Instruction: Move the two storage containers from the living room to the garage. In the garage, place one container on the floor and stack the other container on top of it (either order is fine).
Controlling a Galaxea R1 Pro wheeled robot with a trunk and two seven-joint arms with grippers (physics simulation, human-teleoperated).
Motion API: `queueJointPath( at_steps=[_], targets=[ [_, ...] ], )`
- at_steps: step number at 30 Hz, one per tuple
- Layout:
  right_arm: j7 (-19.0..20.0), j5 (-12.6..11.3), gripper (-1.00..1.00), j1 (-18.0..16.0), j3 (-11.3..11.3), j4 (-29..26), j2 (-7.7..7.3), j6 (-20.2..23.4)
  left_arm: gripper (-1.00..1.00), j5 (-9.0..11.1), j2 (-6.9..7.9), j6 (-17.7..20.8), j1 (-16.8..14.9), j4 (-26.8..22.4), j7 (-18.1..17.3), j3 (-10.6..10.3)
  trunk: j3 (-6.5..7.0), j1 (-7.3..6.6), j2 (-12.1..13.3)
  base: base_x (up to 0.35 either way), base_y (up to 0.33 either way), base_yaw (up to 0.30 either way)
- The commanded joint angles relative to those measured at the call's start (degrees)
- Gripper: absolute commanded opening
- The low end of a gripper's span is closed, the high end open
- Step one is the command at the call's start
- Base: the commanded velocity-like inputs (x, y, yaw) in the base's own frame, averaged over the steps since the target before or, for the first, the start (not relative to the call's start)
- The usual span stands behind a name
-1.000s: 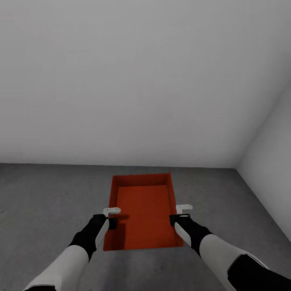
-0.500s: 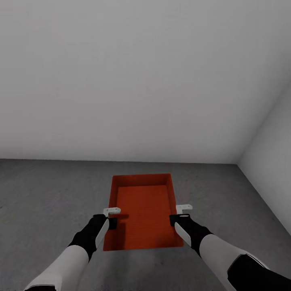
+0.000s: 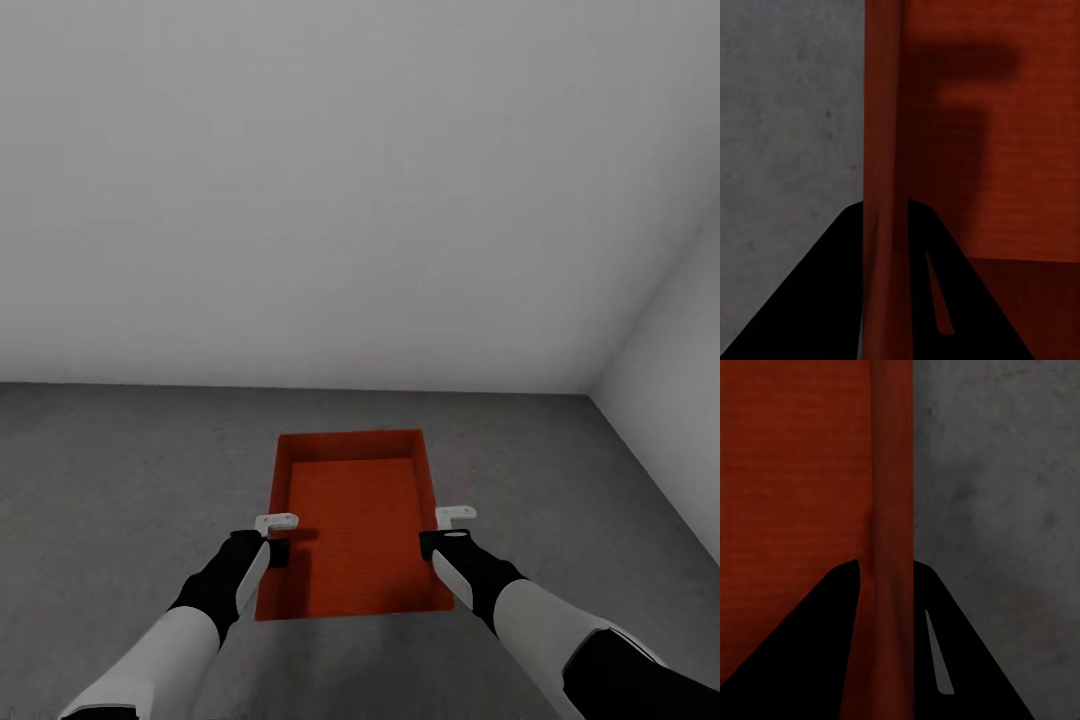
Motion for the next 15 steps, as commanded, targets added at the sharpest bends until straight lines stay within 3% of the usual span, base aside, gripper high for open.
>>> queueJointPath(
  at_steps=[1,15],
  targets=[
    [-2.0,1.9,-1.0,-0.1,-1.0,-0.2,-0.91,0.3,-1.0,0.9,0.0,0.3,0.0,0.0,0.4,0.3,-0.27,0.22,-0.4,0.0,0.0,0.0],
    [-2.0,1.9,-1.0,-0.1,-1.0,-0.2,-0.89,0.4,-1.0,0.9,0.01,0.4,0.0,0.0,0.4,0.4,-2.68,3.07,-5.7,0.0,0.0,0.0]
  ],
)
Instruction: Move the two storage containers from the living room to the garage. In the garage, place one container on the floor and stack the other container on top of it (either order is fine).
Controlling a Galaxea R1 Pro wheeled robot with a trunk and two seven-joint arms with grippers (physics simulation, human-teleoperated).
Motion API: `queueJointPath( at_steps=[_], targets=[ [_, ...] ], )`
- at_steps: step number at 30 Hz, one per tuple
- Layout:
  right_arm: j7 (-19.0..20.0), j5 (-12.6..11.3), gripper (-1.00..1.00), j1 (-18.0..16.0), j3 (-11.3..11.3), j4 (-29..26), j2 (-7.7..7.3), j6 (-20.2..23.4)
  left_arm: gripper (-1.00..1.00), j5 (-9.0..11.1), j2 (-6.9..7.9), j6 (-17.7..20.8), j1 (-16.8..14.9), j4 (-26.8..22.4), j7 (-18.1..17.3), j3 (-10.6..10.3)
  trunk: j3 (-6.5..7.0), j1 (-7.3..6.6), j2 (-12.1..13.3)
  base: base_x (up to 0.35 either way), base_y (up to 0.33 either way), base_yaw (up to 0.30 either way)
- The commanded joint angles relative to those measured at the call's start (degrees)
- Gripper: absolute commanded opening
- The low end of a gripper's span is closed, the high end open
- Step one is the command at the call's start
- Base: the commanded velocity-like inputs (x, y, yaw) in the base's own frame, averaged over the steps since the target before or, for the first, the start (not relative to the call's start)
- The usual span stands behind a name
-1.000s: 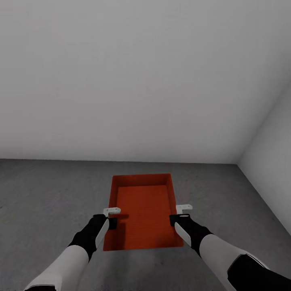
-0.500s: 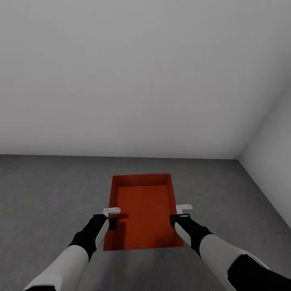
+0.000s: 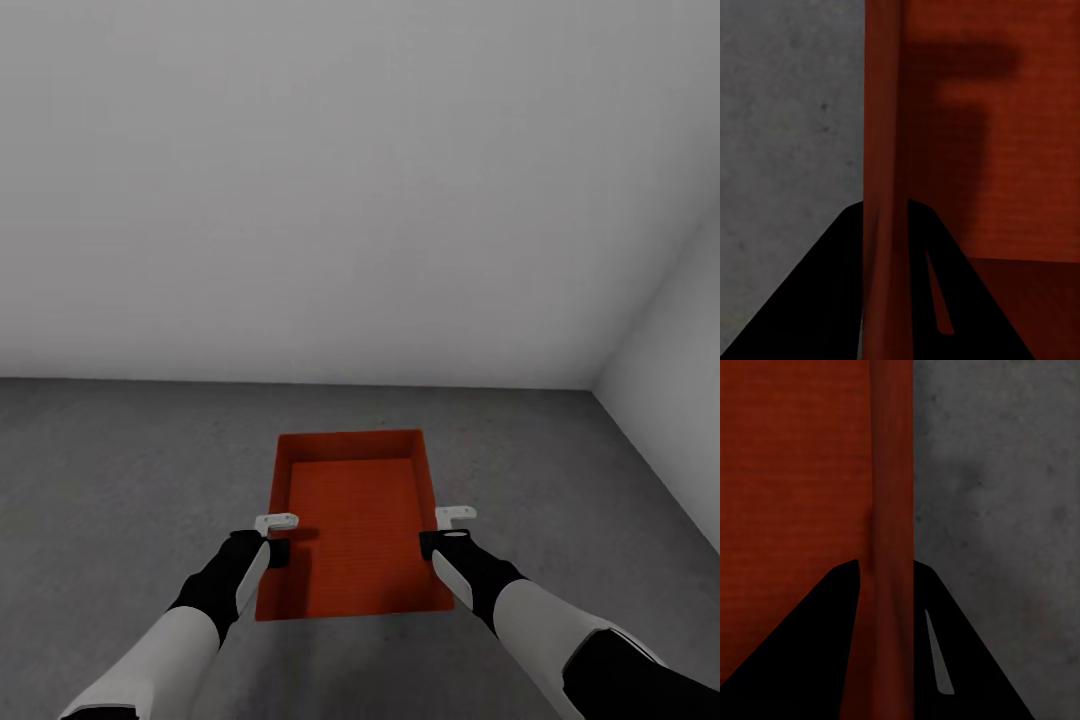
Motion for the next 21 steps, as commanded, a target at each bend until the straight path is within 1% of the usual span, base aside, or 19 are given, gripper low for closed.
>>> queueJointPath(
  at_steps=[1,5,21],
  targets=[
    [-2.0,1.9,-1.0,-0.1,-1.0,-0.2,-0.92,0.4,-1.0,0.9,0.0,0.3,0.0,0.0,0.4,0.4,-0.04,-0.01,0.0,0.0,0.0,0.0],
    [-2.0,1.9,-1.0,-0.1,-1.1,-0.2,-0.93,0.4,-1.0,0.9,-0.03,0.3,0.0,0.0,0.4,0.4,-0.18,-0.01,0.0,0.0,0.0,0.0],
    [-2.0,1.8,-1.0,-0.1,-1.1,-0.2,-0.87,0.4,-1.0,0.9,-0.03,0.3,0.0,0.0,0.4,0.4,-1.63,-0.01,0.0,0.0,0.0,0.0]
  ],
)
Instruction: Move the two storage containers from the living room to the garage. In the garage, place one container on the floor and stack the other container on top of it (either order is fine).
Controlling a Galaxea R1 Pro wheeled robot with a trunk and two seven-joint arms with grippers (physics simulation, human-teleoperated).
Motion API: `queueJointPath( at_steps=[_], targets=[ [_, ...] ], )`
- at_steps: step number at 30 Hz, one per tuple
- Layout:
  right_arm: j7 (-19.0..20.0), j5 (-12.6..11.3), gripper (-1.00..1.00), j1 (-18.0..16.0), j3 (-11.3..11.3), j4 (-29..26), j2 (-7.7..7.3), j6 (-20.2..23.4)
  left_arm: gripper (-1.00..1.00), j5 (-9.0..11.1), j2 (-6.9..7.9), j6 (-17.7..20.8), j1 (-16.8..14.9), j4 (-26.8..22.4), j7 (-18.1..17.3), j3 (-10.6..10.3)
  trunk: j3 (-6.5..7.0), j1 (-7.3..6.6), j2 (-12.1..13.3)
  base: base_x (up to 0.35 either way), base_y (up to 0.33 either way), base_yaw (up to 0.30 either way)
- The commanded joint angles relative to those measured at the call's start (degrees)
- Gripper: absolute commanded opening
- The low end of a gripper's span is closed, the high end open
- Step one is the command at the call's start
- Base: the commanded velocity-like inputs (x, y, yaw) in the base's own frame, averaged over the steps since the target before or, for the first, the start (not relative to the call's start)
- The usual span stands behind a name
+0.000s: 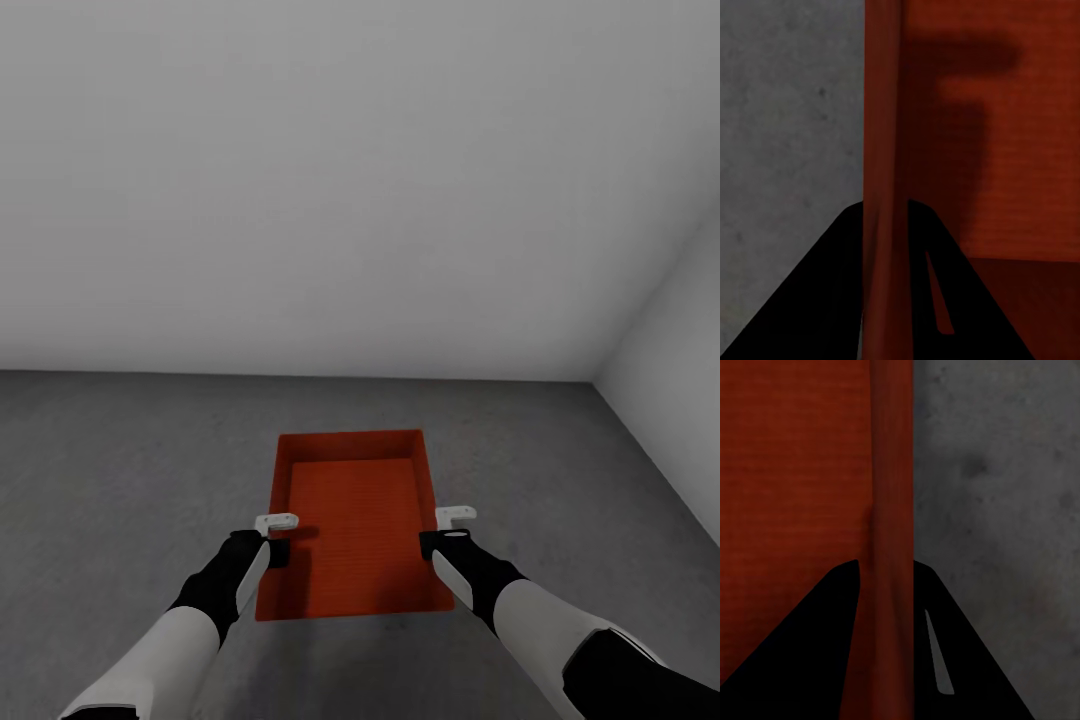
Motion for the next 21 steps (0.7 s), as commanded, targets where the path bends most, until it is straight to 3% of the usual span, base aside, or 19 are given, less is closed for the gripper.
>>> queueJointPath(
  at_steps=[1,6,17,21],
  targets=[
    [-2.0,1.9,-1.0,-0.1,-1.1,-0.2,-0.84,0.3,-1.0,0.9,0.0,0.3,0.0,0.0,0.4,0.4,-0.13,-0.01,0.0,0.0,0.0,0.0],
    [-2.0,1.9,-1.0,-0.1,-1.1,-0.2,-0.86,0.3,-1.0,0.9,-0.02,0.3,0.0,0.0,0.4,0.4,-0.28,-0.01,0.0,0.0,0.0,-0.048],
    [-2.0,1.9,-1.0,-0.1,-1.1,-0.2,-0.81,0.3,-1.0,0.9,0.02,0.3,0.0,0.0,0.4,0.4,-0.29,-0.01,0.0,0.0,0.0,-0.204],
    [-2.0,1.9,-1.0,-0.1,-1.1,-0.2,-0.82,0.3,-1.0,0.9,0.0,0.3,0.0,0.0,0.4,0.4,-1.01,0.87,-1.6,0.0,0.0,-0.016]
  ],
)
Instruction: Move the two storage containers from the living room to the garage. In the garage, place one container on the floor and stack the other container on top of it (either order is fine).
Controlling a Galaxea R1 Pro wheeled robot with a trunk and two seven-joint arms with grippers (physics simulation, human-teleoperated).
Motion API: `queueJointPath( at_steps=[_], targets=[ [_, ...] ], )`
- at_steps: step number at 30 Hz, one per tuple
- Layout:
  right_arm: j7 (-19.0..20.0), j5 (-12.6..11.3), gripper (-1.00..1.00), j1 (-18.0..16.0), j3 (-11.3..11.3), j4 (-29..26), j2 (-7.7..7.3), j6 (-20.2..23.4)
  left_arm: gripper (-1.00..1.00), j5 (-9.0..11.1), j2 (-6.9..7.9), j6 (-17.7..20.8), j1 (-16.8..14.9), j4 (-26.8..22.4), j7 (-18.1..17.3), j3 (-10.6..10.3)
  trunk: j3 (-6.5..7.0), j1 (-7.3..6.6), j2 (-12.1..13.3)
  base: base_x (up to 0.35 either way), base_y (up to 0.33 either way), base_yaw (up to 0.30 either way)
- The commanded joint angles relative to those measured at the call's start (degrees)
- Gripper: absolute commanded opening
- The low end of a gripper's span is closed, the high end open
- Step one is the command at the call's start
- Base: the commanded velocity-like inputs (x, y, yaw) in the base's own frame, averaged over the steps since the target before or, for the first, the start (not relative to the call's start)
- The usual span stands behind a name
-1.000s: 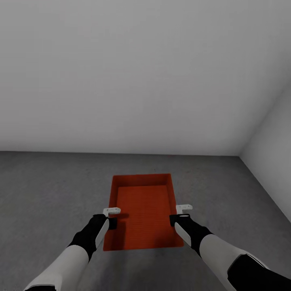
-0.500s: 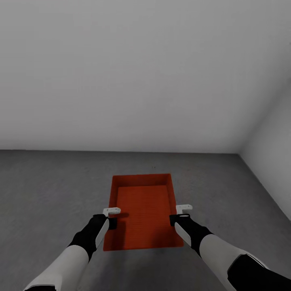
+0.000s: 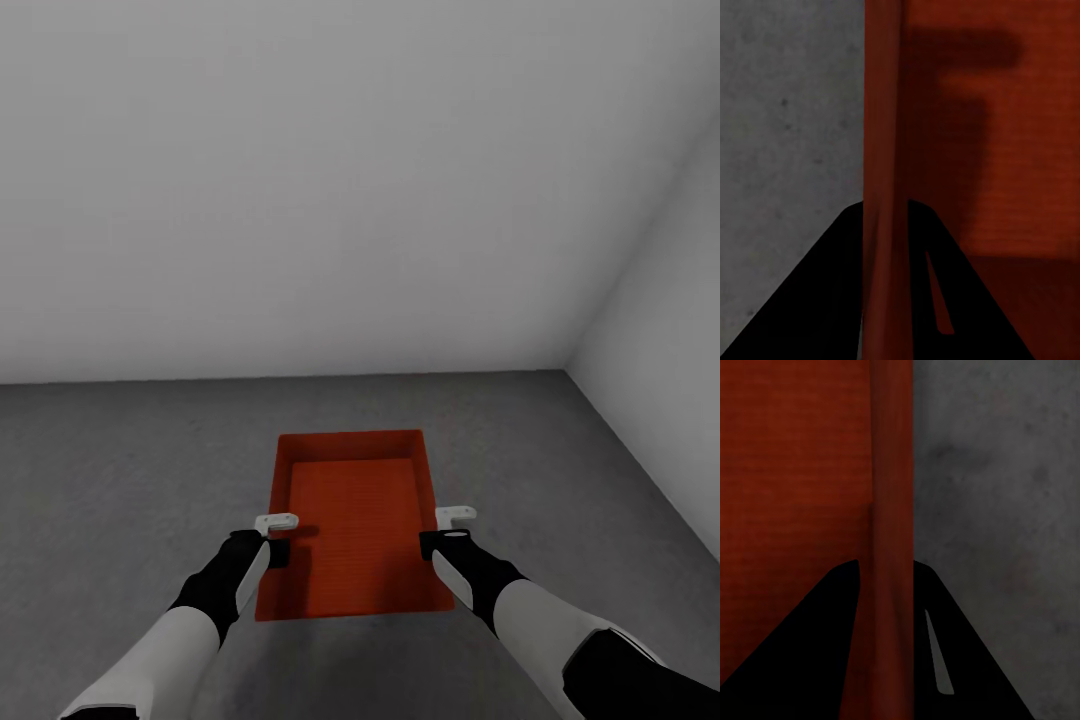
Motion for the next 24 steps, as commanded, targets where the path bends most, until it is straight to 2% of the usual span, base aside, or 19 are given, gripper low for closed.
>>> queueJointPath(
  at_steps=[1,17,24],
  targets=[
    [-2.0,1.9,-1.0,-0.1,-1.1,-0.2,-0.82,0.2,-1.0,0.9,-0.03,0.3,0.0,0.0,0.4,0.4,-0.22,0.22,-0.4,0.0,0.0,-0.005],
    [-2.0,1.9,-1.0,-0.1,-1.1,-0.2,-0.82,0.2,-1.0,0.9,-0.06,0.3,0.0,0.0,0.4,0.4,-3.11,3.73,-6.9,0.0,0.0,0.0],
    [-2.0,1.9,-1.0,-0.1,-1.1,-0.2,-0.82,0.2,-1.0,0.9,-0.05,0.3,0.0,0.0,0.4,0.4,-4.87,5.27,-9.7,0.0,0.0,0.0]
  ],
)
